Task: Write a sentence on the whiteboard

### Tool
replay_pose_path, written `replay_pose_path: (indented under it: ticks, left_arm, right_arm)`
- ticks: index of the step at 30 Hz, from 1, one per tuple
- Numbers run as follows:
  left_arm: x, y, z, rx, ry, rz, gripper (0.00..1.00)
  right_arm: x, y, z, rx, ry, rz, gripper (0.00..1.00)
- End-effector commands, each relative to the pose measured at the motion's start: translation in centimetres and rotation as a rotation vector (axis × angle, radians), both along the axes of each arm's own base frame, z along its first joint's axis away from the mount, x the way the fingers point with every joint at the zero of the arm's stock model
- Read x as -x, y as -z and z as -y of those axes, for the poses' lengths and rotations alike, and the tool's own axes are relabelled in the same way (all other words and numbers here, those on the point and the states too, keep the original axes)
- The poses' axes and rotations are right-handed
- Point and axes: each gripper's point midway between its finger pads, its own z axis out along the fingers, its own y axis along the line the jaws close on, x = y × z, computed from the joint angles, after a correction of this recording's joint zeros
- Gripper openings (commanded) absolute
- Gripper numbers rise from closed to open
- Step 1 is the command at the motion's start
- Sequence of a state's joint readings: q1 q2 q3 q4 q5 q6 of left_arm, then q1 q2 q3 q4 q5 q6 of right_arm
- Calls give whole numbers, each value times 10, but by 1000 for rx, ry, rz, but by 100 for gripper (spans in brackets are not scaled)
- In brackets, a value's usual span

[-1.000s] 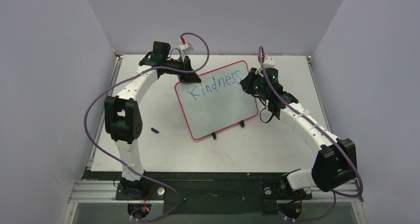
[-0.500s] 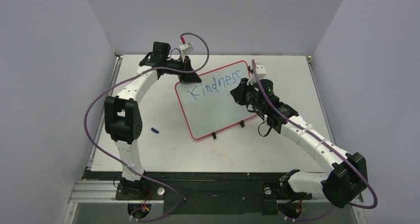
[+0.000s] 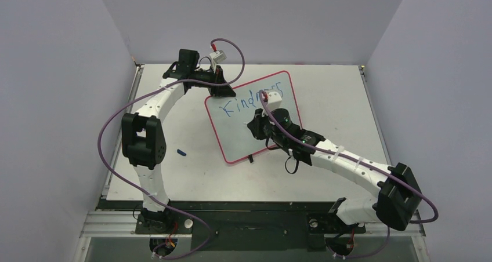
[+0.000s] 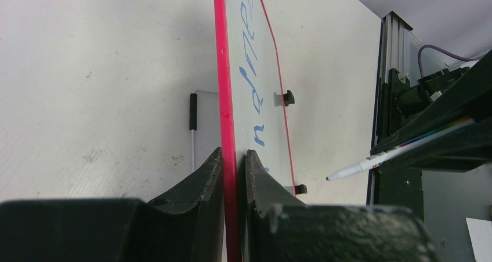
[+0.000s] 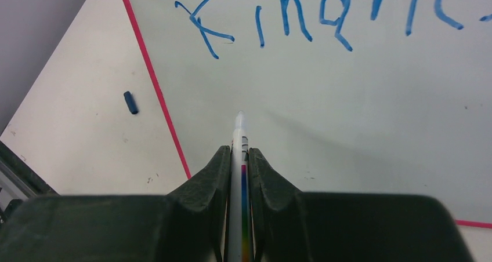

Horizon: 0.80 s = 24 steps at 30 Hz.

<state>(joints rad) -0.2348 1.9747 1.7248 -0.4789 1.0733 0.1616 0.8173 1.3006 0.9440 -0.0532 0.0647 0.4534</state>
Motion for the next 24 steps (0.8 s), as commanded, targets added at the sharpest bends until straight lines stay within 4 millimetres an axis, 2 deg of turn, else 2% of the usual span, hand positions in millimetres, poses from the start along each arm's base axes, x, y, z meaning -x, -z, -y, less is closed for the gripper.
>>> replay_pose_path:
  ticks: [1, 2, 3, 7, 11, 24]
  left_arm:
    - [2, -12, 8, 13, 40, 118, 0]
    - [2, -13, 8, 13, 39, 118, 0]
    - [2, -13, 8, 12, 38, 118, 0]
    - [1, -12, 6, 7, 31, 118, 0]
    - [0, -12, 6, 9, 31, 119, 0]
    - [-1, -11, 4, 9, 29, 116, 0]
  right_arm:
    - [-12, -29, -29, -56, -3, 83, 0]
    - [-10, -33, -36, -64, -15, 90, 0]
    - [-11, -27, -41, -52, -21, 81, 0]
    - [-6, -27, -62, -44, -60, 85, 0]
    - [-5, -25, -74, -40, -78, 84, 0]
    - [-6, -1, -88, -10, -88, 51, 0]
